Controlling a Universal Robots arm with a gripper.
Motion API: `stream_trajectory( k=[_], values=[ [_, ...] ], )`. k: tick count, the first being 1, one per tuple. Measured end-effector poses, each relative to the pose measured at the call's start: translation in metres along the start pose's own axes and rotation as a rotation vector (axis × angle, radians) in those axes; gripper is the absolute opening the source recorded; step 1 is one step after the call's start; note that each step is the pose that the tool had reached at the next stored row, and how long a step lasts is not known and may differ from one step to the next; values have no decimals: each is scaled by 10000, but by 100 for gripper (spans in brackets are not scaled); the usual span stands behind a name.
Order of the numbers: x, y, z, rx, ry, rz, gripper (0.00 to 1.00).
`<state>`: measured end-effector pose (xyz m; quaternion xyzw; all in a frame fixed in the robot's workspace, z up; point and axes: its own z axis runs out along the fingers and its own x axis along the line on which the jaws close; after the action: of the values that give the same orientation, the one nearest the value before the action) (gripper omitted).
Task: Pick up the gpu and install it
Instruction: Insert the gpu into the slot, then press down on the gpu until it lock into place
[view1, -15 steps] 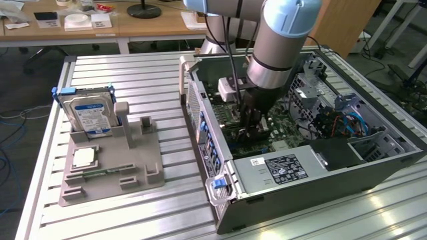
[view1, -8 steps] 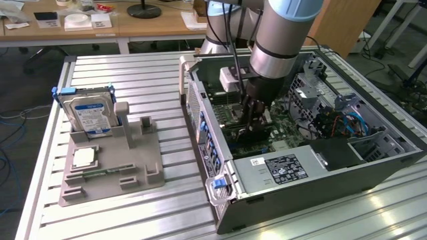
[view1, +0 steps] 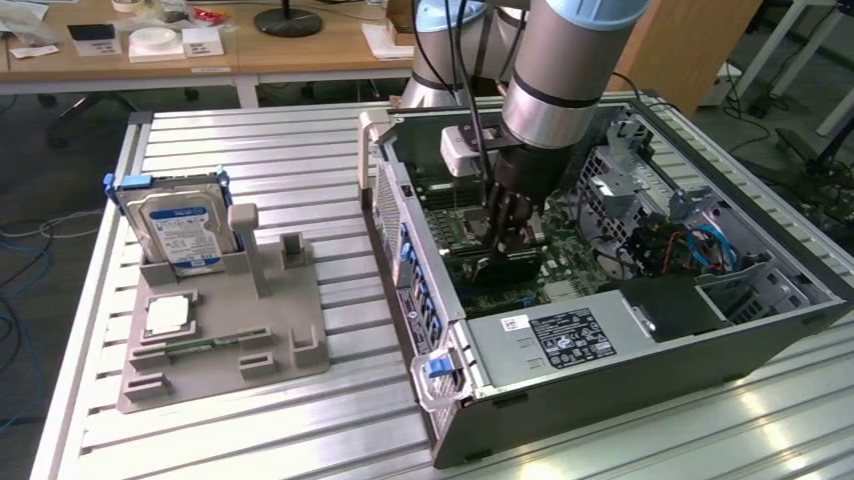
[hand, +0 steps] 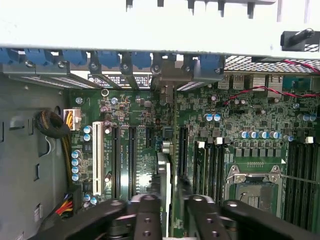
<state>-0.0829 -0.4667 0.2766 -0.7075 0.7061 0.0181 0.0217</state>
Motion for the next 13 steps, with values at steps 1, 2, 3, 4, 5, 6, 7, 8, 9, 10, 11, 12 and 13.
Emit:
stream_trajectory(
  k=[1,2,3,4,5,6,7,8,9,10,11,12,13],
  values=[
    [0,0,0,0,0,0,26],
    [0,0,0,0,0,0,20],
    [0,0,0,0,0,0,20],
    [0,0,0,0,0,0,14],
    [0,0,0,0,0,0,11],
    [0,0,0,1,1,0,11],
    [0,0,0,0,0,0,11],
    [0,0,0,0,1,0,11],
    [0,0,0,0,0,0,11],
    [0,0,0,0,0,0,11],
    [0,0,0,0,0,0,11],
    [0,0,0,0,0,0,11],
    [0,0,0,0,0,0,11]
  ],
)
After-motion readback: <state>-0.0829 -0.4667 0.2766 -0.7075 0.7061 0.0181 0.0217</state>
